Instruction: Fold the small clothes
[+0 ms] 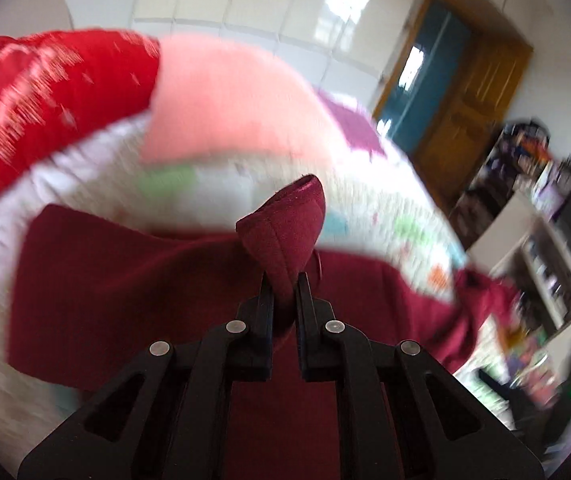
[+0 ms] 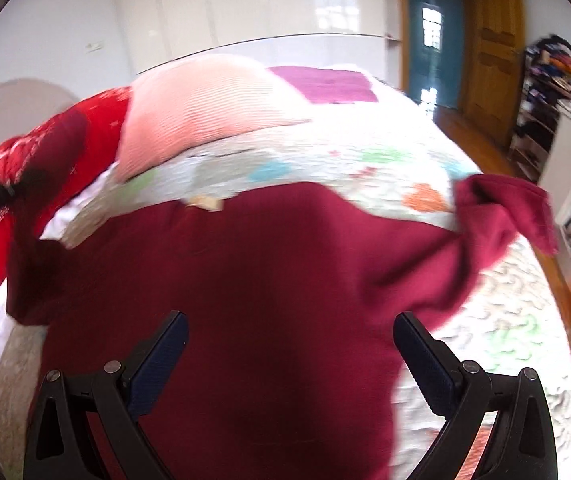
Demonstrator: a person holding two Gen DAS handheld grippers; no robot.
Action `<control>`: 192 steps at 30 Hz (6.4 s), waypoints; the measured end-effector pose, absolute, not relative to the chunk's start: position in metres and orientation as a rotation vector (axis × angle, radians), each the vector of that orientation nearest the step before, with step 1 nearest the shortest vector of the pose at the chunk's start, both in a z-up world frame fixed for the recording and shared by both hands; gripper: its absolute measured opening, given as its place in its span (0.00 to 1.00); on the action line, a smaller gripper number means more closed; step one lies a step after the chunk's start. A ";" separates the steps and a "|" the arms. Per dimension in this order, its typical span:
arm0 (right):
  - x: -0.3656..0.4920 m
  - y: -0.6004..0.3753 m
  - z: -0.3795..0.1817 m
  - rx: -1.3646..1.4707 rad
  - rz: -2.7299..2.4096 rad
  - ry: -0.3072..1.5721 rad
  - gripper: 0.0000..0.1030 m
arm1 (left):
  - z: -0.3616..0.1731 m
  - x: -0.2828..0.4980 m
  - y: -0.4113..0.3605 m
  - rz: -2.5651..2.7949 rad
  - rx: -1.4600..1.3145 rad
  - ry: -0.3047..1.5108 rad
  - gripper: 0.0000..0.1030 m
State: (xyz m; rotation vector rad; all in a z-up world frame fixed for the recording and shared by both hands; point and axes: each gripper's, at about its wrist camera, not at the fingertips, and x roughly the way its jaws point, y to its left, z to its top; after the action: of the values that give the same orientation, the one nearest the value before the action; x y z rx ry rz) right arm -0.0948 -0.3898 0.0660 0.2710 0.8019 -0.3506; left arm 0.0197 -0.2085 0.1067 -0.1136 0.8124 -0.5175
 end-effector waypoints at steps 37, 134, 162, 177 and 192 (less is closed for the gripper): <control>-0.036 -0.422 0.071 0.217 -0.334 0.688 0.06 | 0.079 0.033 -0.080 -0.251 -0.068 0.820 0.63; -0.109 -0.409 0.049 0.318 -0.291 0.856 0.47 | 0.087 -0.032 -0.155 -0.224 0.100 0.747 0.65; -0.147 -0.525 0.041 0.545 -0.496 0.785 0.53 | 0.053 -0.026 -0.198 -0.309 0.120 0.847 0.65; -0.041 -0.588 0.059 0.358 -0.653 0.815 0.56 | 0.060 -0.026 -0.194 -0.334 0.104 0.846 0.65; -0.056 -0.657 0.060 0.485 -0.582 0.764 0.03 | 0.064 -0.028 -0.180 -0.333 0.059 0.850 0.65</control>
State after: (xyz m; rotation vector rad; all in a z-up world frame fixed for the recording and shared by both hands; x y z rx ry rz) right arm -0.0562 -0.6571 0.0597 0.4846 0.7639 -0.5822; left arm -0.0283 -0.1804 0.0644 0.0588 0.8499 -0.3331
